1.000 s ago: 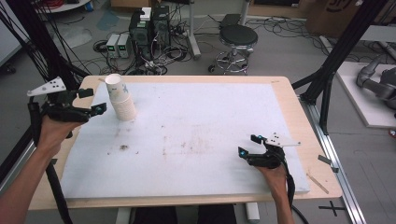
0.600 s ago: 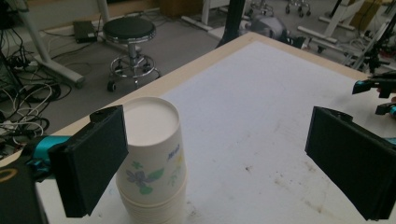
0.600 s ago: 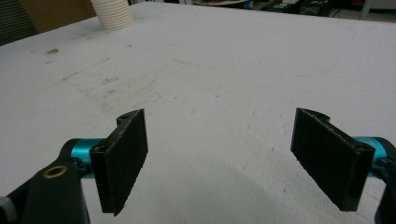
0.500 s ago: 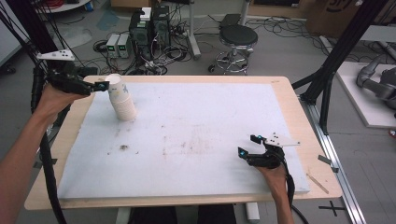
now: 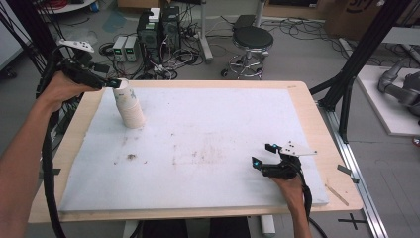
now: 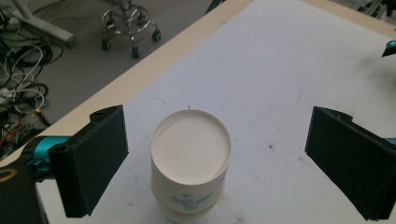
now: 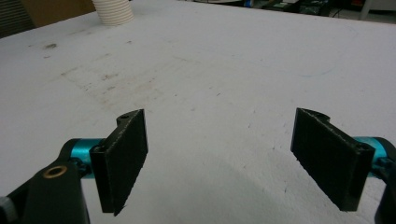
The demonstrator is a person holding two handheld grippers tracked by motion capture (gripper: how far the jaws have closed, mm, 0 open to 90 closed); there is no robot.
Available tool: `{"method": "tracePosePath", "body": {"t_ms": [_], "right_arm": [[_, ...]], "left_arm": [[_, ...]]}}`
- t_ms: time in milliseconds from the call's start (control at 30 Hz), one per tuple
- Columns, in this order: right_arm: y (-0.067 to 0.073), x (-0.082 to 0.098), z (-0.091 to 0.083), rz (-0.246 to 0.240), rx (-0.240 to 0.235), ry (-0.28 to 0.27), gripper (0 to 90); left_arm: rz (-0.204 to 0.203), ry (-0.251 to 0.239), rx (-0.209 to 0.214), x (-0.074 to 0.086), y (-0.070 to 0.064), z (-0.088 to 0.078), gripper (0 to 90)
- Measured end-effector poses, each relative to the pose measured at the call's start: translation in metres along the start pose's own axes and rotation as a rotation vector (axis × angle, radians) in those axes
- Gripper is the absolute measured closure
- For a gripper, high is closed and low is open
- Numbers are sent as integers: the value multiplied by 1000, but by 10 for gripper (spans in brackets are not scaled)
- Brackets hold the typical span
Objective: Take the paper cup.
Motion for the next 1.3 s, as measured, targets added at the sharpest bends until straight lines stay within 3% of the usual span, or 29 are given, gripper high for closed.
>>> {"method": "tracePosePath", "body": {"t_ms": [67,100,233,300,367,633,967,1233,1300], "right_arm": [[0,0,0,-2,1,0,188],[1,0,0,-1,-1,1,188],[0,0,0,-1,0,1,188],[0,0,0,-4,1,0,188],[0,0,0,-3,1,0,188],[0,0,0,-3,-2,1,188],[1,0,0,-9,3,2,188],[1,0,0,-9,3,3,188],[1,0,0,-14,4,2,188]], "left_arm": [[-9,47,6,1,2,5,58],[-14,94,1,3,4,9,58],[-30,129,2,2,5,15,58],[-41,180,6,4,5,20,58],[-42,197,2,4,4,23,59],[-46,244,-21,9,7,30,86],[-45,268,-39,11,10,30,151],[-40,274,-50,12,10,32,246],[-36,274,-49,11,10,31,313]]}}
Point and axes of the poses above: each handheld gripper's, and its own axes: z roughly forward along the jaws, x roughly out of its underside, y roughly to its left, the point moved 8 cm from there along z, roughly forward along the jaws
